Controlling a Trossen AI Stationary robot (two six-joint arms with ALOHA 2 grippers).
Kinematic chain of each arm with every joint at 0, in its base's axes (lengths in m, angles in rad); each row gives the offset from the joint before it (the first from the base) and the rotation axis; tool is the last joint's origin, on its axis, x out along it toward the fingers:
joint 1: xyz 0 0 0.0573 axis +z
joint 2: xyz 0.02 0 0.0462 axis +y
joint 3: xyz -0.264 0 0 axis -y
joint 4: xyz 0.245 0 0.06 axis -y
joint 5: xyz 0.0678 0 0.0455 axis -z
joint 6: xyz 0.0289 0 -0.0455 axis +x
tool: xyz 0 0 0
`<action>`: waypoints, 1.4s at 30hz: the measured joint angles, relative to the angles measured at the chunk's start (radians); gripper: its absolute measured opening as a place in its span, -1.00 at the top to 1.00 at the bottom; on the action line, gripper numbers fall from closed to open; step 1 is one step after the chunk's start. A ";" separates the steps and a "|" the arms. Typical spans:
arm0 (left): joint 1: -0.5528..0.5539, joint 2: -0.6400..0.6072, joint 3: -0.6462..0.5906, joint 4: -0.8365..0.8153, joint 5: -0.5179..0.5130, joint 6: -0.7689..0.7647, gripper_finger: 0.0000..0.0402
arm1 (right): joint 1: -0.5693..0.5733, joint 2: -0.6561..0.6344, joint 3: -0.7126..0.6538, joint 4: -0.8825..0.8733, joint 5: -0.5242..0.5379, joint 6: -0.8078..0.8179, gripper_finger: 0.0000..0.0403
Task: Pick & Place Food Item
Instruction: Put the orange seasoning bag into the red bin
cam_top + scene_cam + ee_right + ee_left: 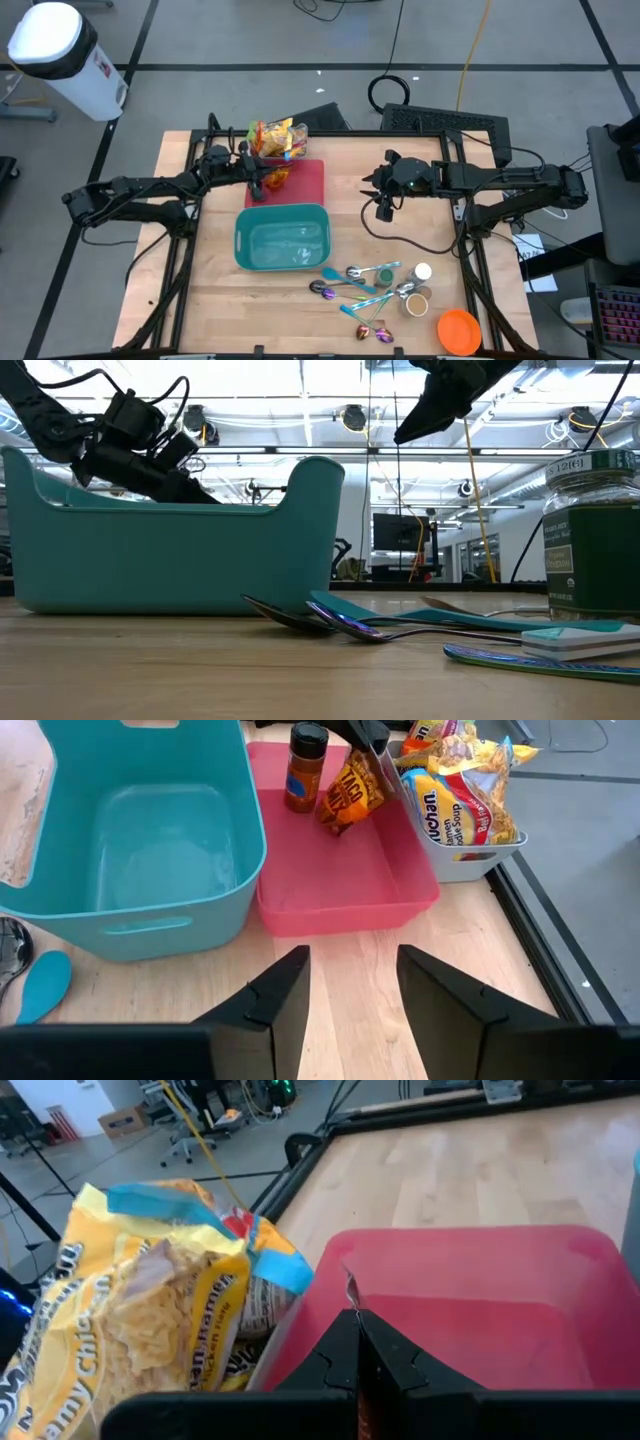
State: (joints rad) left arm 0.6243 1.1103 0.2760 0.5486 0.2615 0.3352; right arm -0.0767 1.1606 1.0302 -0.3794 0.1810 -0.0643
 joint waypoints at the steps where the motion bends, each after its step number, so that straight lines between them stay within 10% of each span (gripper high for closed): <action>1: 0.001 0.000 0.000 -0.001 0.000 0.000 1.00 | 0.000 0.000 0.000 -0.001 0.000 0.000 0.29; 23: 0.045 -0.305 0.000 -0.388 -0.035 0.029 1.00 | 0.000 -0.001 -0.071 0.016 0.000 0.000 0.29; 42: 0.044 -0.313 0.001 -0.567 -0.144 -0.044 0.97 | 0.000 -0.002 -0.072 0.054 0.000 -0.008 0.29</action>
State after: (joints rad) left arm 0.6682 0.7975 0.2768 -0.0187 0.1172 0.2912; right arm -0.0769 1.1584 0.9585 -0.3255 0.1810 -0.0719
